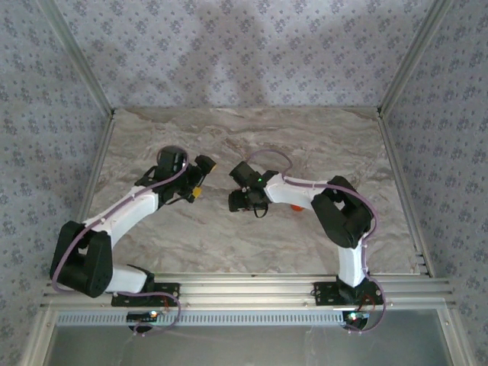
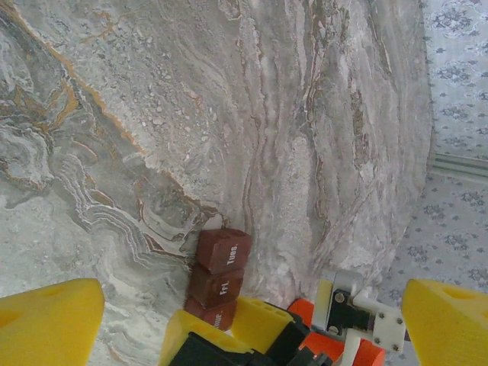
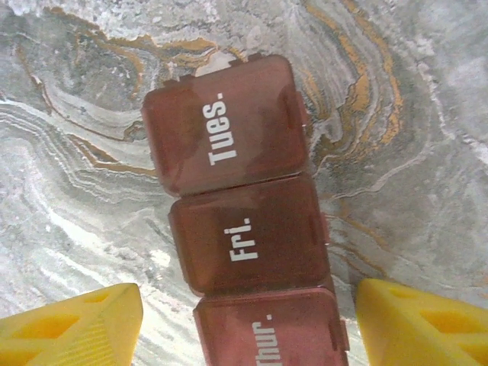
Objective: Sort the pills into containers
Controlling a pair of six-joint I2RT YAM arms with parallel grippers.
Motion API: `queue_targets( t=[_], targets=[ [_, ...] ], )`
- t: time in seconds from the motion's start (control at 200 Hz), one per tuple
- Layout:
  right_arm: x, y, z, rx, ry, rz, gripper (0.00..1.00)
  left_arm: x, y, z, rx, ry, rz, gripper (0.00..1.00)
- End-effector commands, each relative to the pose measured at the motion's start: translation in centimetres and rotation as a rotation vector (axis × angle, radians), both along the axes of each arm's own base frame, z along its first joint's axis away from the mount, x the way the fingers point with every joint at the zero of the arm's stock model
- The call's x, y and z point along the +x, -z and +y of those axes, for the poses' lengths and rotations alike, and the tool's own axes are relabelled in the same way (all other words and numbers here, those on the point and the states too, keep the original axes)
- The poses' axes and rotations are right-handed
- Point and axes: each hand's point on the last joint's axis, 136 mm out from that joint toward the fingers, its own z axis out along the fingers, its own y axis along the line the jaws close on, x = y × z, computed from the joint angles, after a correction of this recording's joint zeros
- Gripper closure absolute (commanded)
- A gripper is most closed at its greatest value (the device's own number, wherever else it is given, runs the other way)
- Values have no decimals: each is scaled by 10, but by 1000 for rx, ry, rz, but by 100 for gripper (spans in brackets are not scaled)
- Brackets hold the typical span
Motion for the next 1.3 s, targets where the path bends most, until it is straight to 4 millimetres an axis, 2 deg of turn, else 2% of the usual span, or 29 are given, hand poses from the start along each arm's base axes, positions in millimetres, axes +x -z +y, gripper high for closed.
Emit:
queue_targets(
  t=[0.0,0.12,0.245,0.3,0.405,0.495,0.605,0.7,0.765,1.029,1.294],
  targets=[
    [-13,-24,26,128,-53,20,25,11,-18,2,29,19,-46,0],
    [-22,-47,51,270,-132,8,25,13,-14,8,44,11,-37,0],
    [-22,-69,55,323,-185,-34,25,13,-8,11,48,6,-22,0],
    [-19,-79,48,322,-179,-59,25,13,-7,12,52,6,-20,0],
    [-2,-94,22,275,-122,-128,26,11,-6,14,59,5,-14,0],
    [12,-98,0,236,-74,-152,26,8,-6,14,55,7,-8,0],
    [34,-90,-19,201,-29,-136,27,2,-2,14,36,-5,5,0],
    [46,-77,-26,187,-7,-109,29,-3,0,18,42,-17,9,0],
    [40,-69,-23,193,-11,-73,29,-3,0,21,47,-27,6,0],
    [-5,-40,10,212,-27,39,25,7,-13,31,46,-57,-31,0],
    [-18,-21,31,200,-1,105,25,17,-33,48,26,-89,-74,0]
  ],
)
